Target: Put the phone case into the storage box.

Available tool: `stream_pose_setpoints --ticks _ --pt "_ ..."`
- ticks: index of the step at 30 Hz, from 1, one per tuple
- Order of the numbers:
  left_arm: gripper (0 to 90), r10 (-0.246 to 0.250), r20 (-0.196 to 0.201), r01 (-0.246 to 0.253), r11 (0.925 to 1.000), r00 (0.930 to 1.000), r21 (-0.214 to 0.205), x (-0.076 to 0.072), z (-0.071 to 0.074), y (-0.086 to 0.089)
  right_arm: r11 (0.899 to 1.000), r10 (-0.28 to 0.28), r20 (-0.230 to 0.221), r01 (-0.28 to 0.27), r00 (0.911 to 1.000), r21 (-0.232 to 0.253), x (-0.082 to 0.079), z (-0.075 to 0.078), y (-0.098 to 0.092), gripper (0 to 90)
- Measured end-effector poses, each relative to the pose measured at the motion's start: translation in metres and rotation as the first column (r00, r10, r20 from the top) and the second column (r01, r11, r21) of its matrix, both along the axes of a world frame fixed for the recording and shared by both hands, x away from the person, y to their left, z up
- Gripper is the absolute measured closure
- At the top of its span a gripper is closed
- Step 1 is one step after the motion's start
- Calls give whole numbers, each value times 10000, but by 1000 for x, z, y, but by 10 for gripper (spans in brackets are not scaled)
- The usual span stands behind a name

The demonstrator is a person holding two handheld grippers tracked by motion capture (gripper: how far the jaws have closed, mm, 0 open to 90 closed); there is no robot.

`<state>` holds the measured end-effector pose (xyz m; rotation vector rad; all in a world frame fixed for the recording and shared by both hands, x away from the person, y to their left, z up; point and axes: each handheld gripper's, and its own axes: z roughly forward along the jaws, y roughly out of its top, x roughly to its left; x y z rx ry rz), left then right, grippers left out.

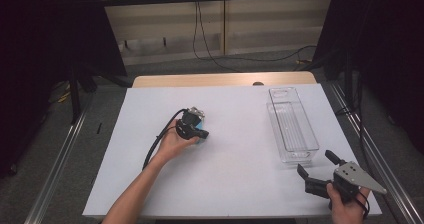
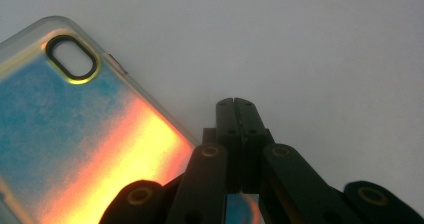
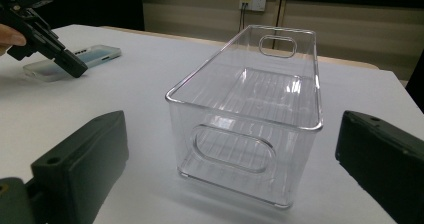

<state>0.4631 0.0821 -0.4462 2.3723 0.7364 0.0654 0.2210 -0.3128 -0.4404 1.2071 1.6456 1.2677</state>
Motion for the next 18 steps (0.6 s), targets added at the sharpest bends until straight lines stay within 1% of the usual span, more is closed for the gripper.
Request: stream_pose_setpoints --ticks 1,2,5,7,8,9,10,11,12,13,16,17,18 --pt "900 82 -2 -82 9999 10000 -70 -1 0 0 10000 10 2 -10 10000 -2 0 0 0 4" --pt "900 -10 6 10 10000 10000 12 -1 0 2 10000 10 -3 -10 10000 6 0 0 0 4" --pt "900 -50 129 51 10000 9999 -85 -5 -1 5 10000 -29 -9 29 10000 21 0 0 0 4" --pt "900 -67 105 68 10000 9999 -64 -6 0 8 10000 -34 -5 34 10000 4 0 0 0 4" --pt "900 24 66 -22 9999 10000 -166 -6 -1 8 10000 -27 -20 27 10000 -1 0 0 0 4" --pt "900 10 51 -9 9999 10000 -168 -6 -1 9 10000 -26 -32 26 10000 5 0 0 0 4" --pt "900 -99 121 99 9999 9999 -42 -7 0 9 10000 -15 -29 15 10000 -6 0 0 0 4" --pt "900 -78 170 80 9999 9998 -92 -8 -1 9 10000 -11 -28 11 10000 -9 0 0 1 4" --pt "900 -186 252 186 9998 9995 9 -8 0 9 10000 5 -21 -5 10000 -31 0 0 1 4" --pt "900 -156 289 157 9999 9995 -43 -9 -1 9 10000 8 -30 -8 10000 -26 0 0 1 4" --pt "900 -194 280 193 9998 9994 14 -9 0 10 10000 -23 -56 23 10000 7 1 -1 0 4" --pt "900 -162 275 163 9999 9995 -27 -10 0 10 10000 -15 -52 15 10000 -9 1 -1 0 4" --pt "900 -247 300 246 9997 9992 56 -10 0 11 10000 -16 -56 16 10000 -4 1 -1 0 4"
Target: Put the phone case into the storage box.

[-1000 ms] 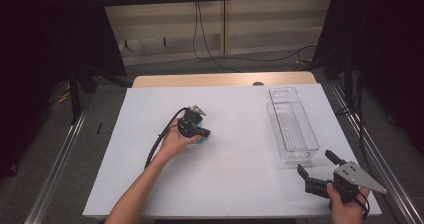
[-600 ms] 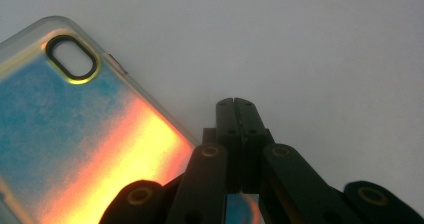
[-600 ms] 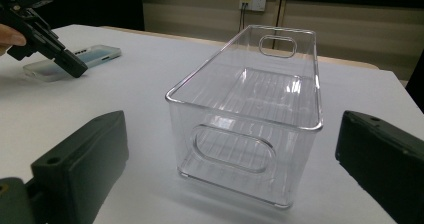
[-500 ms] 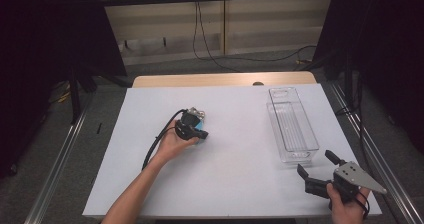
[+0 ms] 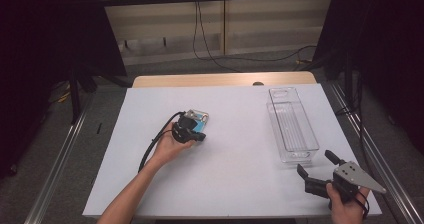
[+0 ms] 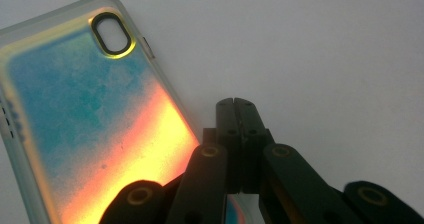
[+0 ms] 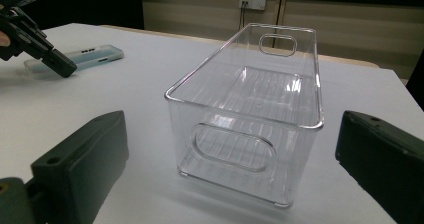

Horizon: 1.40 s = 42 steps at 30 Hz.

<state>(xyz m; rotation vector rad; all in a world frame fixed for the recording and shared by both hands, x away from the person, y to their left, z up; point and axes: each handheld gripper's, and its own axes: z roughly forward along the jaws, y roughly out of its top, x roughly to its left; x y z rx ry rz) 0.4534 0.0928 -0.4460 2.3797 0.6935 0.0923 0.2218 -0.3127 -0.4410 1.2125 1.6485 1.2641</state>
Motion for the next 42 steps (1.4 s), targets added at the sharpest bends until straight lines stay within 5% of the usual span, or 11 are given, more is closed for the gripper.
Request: stream_pose_setpoints --ticks 7,20,25,33,42 --pt "900 101 -175 -107 9993 9998 -370 -1 -2 9 10000 17 3 -17 10000 -2 0 0 1 4" --pt "900 59 -208 -65 9996 9998 -286 -2 -1 10 10000 68 5 -68 10000 -12 0 0 1 4" --pt "900 -9 139 12 9998 9999 -174 -5 -1 9 10000 87 1 -87 10000 -19 0 0 1 4" --pt "900 153 567 -83 9925 9983 -1222 -10 11 14 10000 54 20 -54 10000 12 0 0 1 4" --pt "843 337 1289 -120 9862 9911 -1653 -19 23 20 10000 46 24 -46 10000 15 0 0 1 4"
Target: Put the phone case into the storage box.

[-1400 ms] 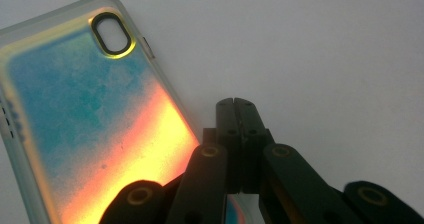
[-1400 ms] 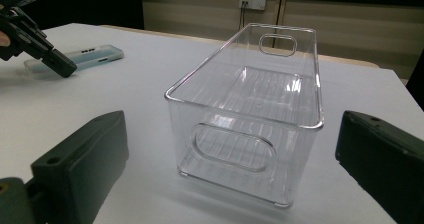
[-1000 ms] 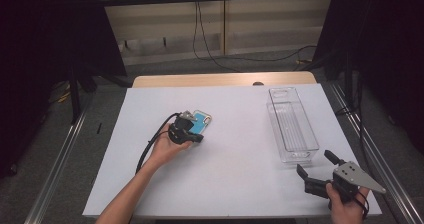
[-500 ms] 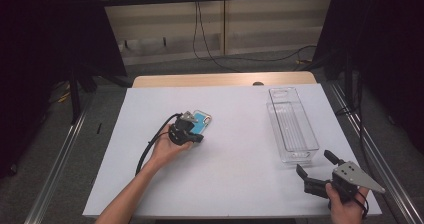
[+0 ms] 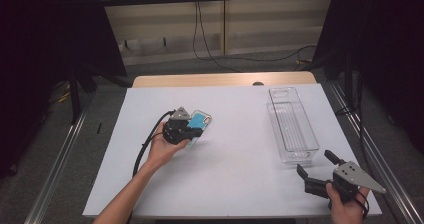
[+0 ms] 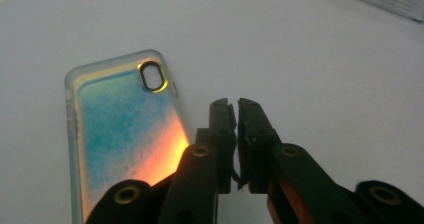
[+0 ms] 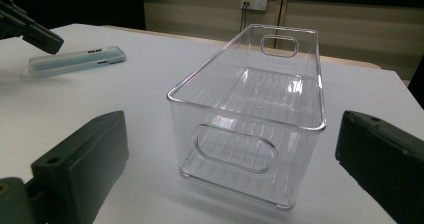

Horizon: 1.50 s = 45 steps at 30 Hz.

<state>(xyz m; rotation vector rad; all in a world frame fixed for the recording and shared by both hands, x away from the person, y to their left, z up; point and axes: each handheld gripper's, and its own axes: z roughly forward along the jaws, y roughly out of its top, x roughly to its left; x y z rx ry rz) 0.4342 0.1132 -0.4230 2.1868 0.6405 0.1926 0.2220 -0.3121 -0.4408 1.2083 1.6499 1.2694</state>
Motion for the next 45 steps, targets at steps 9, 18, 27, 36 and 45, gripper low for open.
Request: stream_pose_setpoints --ticks 9,18,27,36,45 --pt "671 394 327 -392 9992 9987 -56 -5 4 -2 10000 -3 -15 3 10000 13 0 0 0 4" --pt "357 1093 326 -1080 9934 9935 -387 0 9 9 10000 35 6 -35 10000 14 0 0 0 4" --pt "83 1698 -143 -1703 9776 9854 -1237 7 15 24 10000 50 25 -50 10000 44 0 0 -1 4" --pt "46 2711 41 -2686 9554 9625 -1226 20 20 43 10000 61 36 -61 10000 58 0 1 -1 4" --pt "53 2323 -581 -2319 9726 9709 136 34 23 44 10000 52 5 -52 10000 73 0 0 -1 4"
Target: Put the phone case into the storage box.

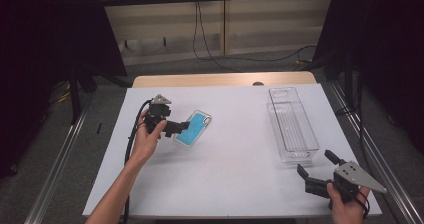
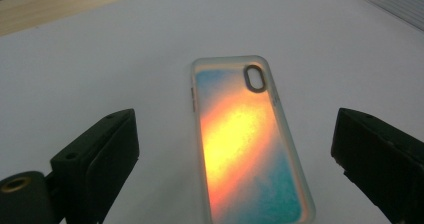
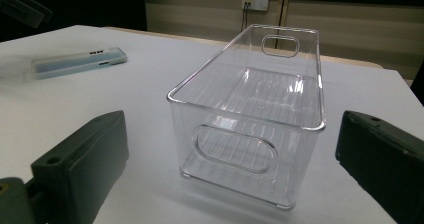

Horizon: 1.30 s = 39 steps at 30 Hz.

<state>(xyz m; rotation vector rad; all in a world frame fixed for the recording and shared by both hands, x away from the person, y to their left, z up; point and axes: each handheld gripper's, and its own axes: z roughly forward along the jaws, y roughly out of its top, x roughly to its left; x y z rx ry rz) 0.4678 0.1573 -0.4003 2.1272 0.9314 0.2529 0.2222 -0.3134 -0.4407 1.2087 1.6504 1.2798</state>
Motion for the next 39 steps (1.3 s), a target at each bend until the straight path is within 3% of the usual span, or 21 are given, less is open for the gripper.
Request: stream_pose_setpoints --ticks 2,5,7,9,12,21,27,35,39 --pt "53 26 14 -26 9998 10000 195 2 1 -3 10000 6 11 -6 10000 10 0 0 0 3" --pt "54 -97 -434 122 9983 9990 569 6 -3 -7 10000 -37 11 37 10000 6 0 0 0 3" --pt "61 196 -370 -165 9966 9991 809 8 -6 -9 10000 -40 2 40 10000 11 0 0 0 3" --pt "61 27 -487 27 9939 9988 1099 11 -9 -11 10000 -12 19 12 10000 -12 0 0 0 3" --pt "62 -123 -497 182 9925 9987 1210 13 -15 -16 10000 -15 -7 15 10000 -7 1 0 0 3" --pt "56 -471 -1172 645 9866 9920 1497 19 -27 -26 10000 23 -32 -23 10000 1 2 0 1 2" --pt "63 -846 -1485 1128 9746 9853 1933 19 -32 -35 10000 -5 -54 5 10000 8 2 -1 0 2" --pt "73 -1008 -1565 1353 9642 9825 2283 19 -36 -43 10000 34 -69 -34 10000 -12 3 -1 1 3" --pt "82 -981 -1613 1343 9634 9820 2321 18 -38 -46 10000 50 -52 -50 10000 -18 2 -1 1 2"
